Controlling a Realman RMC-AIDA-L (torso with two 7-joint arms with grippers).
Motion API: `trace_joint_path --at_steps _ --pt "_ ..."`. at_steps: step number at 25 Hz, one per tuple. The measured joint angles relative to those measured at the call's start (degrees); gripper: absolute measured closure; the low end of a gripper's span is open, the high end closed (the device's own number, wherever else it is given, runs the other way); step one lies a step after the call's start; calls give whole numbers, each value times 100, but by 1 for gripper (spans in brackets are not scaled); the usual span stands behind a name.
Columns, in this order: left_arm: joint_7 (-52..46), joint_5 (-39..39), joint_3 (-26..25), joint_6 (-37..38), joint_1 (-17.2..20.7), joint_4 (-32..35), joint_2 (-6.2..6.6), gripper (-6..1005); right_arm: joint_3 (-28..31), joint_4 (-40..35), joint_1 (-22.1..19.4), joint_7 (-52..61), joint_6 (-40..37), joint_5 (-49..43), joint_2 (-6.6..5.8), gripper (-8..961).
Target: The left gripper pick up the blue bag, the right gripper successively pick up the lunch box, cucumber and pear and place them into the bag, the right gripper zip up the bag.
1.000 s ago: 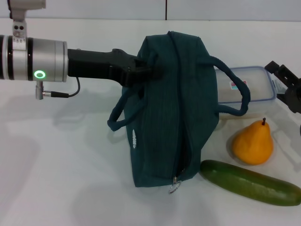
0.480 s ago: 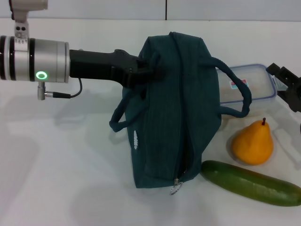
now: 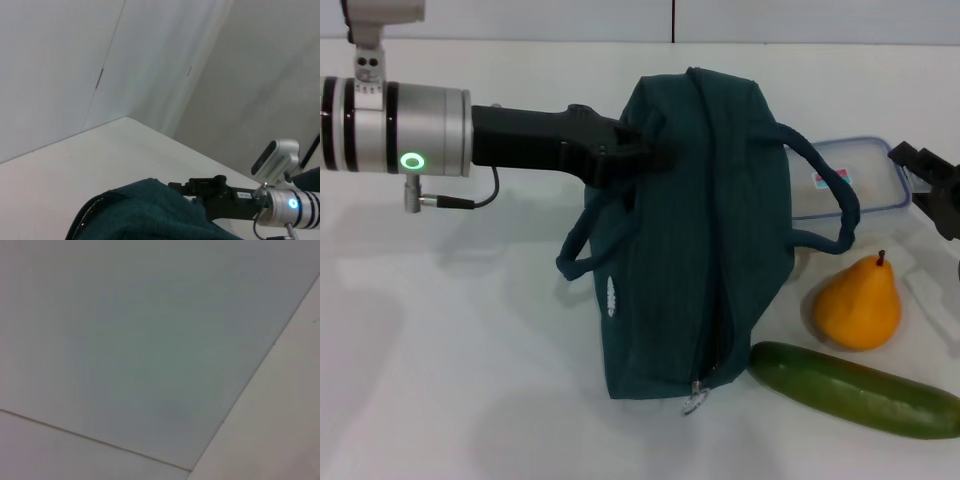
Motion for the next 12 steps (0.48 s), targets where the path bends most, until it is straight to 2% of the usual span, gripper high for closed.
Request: trace_joint_path --at_steps 12 --pt "61 18 0 -8 -46 94 7 920 20 -13 -23 115 219 18 7 621"
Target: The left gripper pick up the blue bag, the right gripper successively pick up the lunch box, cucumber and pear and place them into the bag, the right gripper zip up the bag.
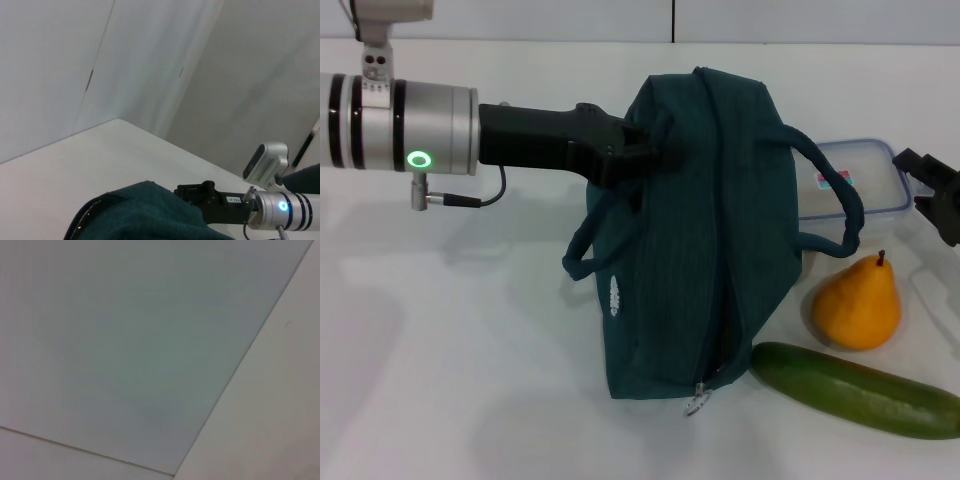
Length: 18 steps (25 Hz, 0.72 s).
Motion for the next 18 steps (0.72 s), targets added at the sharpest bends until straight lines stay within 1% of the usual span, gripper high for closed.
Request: trace_joint_path --at_steps 13,18 --pt "85 0 0 0 59 1 1 920 -14 -10 58 23 50 -29 2 665" --pt "89 1 0 0 68 1 -6 920 -2 -11 17 -43 11 -14 2 682"
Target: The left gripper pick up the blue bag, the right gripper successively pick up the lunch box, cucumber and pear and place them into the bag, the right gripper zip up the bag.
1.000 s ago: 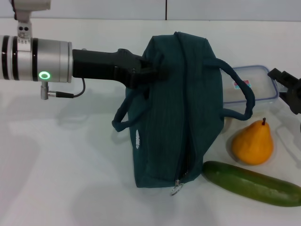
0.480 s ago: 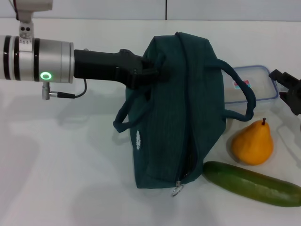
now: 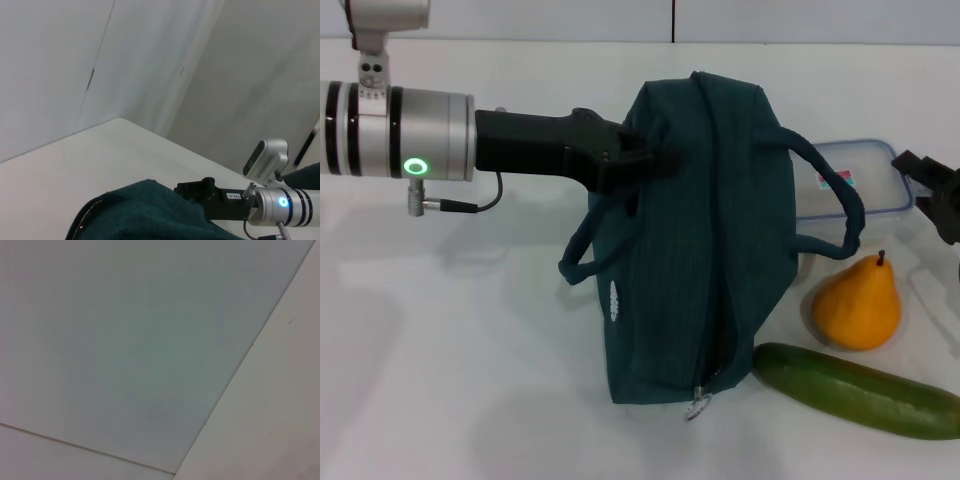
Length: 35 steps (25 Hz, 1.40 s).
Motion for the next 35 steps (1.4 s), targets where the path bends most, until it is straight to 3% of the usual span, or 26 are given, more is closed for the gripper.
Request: trace_joint_path --at_steps 35 --pt "56 -401 1 71 118 -24 33 919 149 -178 -264 -1050 -847 82 0 848"
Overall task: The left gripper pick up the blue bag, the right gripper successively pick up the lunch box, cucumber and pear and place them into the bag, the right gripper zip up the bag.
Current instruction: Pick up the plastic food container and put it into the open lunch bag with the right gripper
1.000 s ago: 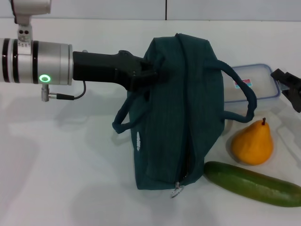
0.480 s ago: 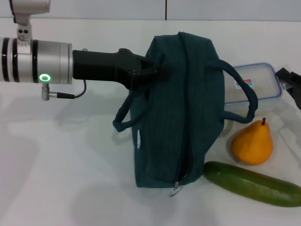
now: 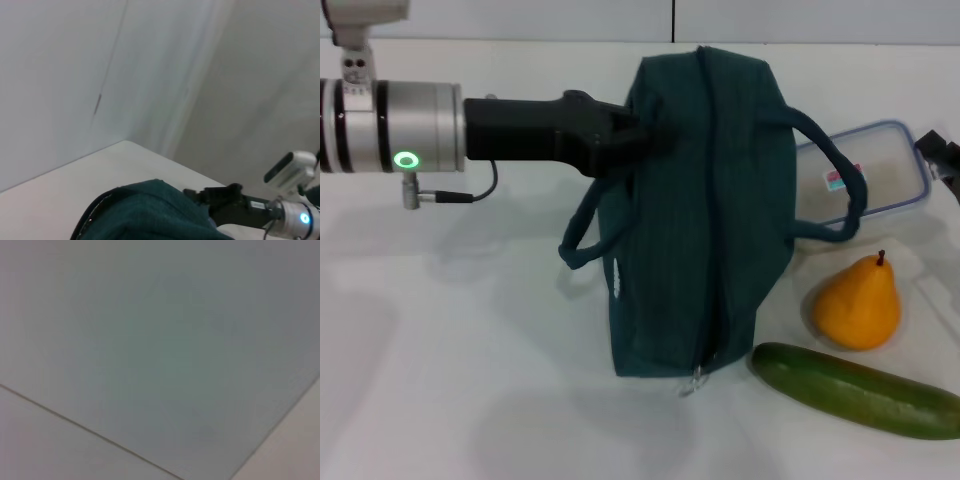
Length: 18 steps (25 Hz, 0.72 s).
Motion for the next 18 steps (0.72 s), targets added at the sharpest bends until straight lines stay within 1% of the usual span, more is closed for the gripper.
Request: trace_joint_path --at_steps 4,9,15,18 --pt "-372 -91 -1 15 0 -18 118 919 -37 -190 -124 -262 -116 -17 0 850" --pt "-508 -67 0 318 0 1 203 919 -37 -268 -273 -696 -587 -20 -21 852" --pt "-686 65 0 545 -122 10 218 919 -5 -545 -514 -963 -971 1 -53 854" --pt "-735 145 -1 599 -196 12 185 919 -3 -589 -542 -974 -1154 2 -72 856"
